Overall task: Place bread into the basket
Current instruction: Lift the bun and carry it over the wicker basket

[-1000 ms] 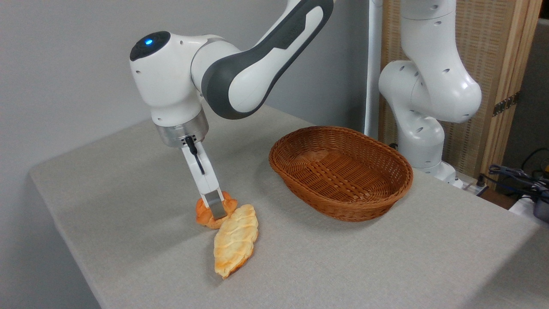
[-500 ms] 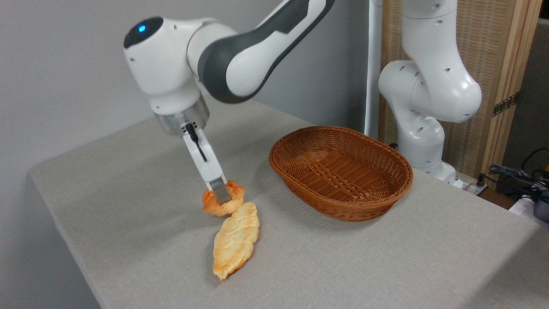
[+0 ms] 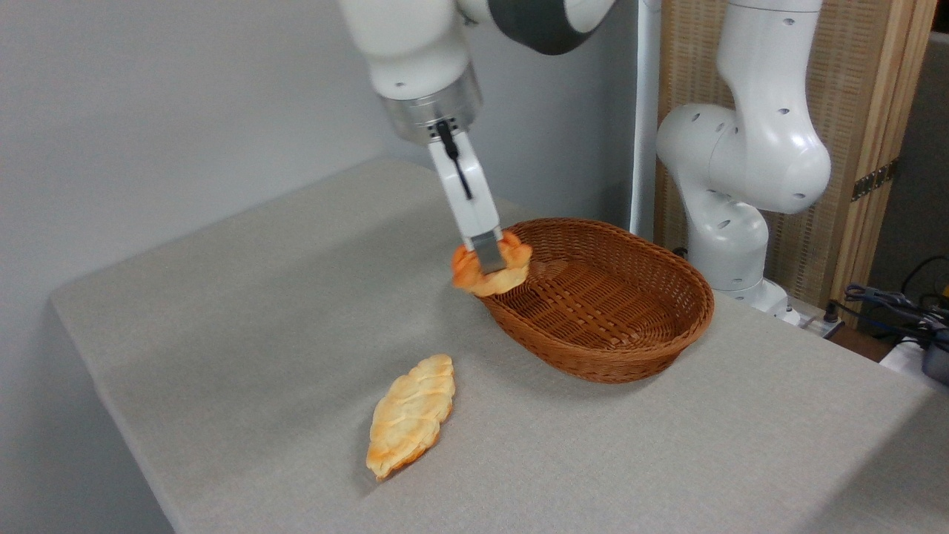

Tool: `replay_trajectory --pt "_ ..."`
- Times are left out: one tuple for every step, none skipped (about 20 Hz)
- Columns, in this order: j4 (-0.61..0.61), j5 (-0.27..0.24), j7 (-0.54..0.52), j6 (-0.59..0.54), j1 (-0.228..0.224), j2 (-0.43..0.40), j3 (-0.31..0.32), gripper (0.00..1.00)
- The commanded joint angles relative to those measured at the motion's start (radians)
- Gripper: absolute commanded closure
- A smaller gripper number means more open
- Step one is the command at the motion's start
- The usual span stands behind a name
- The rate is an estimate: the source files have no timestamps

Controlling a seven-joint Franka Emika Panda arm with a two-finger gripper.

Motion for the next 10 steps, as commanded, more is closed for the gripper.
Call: replay_trajectory --pt "-0.181 0.034 -0.006 0.002 -0.215 -0.137 0.115 0.66" --pt "-0.199 0.034 -0.012 -0.012 -0.233 -0.144 0.115 0.62" --pt "-0.212 0.034 -0.015 -0.018 -0.259 -0.142 0.115 0.61" --pt "-0.228 0.034 -0.02 -0.018 -0.293 -0.138 0.117 0.6" --pt "-0.247 0.035 -0.02 -0.015 -0.316 -0.136 0.117 0.54" --pt "-0.264 0.038 -0.02 -0.012 -0.345 -0.136 0.117 0.43" --pt "-0.274 0.057 -0.02 -0.01 -0.364 -0.136 0.118 0.41" --pt "-0.285 0.096 -0.019 -0.009 -0.365 -0.135 0.117 0.39" --pt "-0.299 0.126 -0.019 -0.007 -0.367 -0.133 0.117 0.33" --pt "-0.31 0.131 -0.017 -0.006 -0.367 -0.133 0.117 0.29"
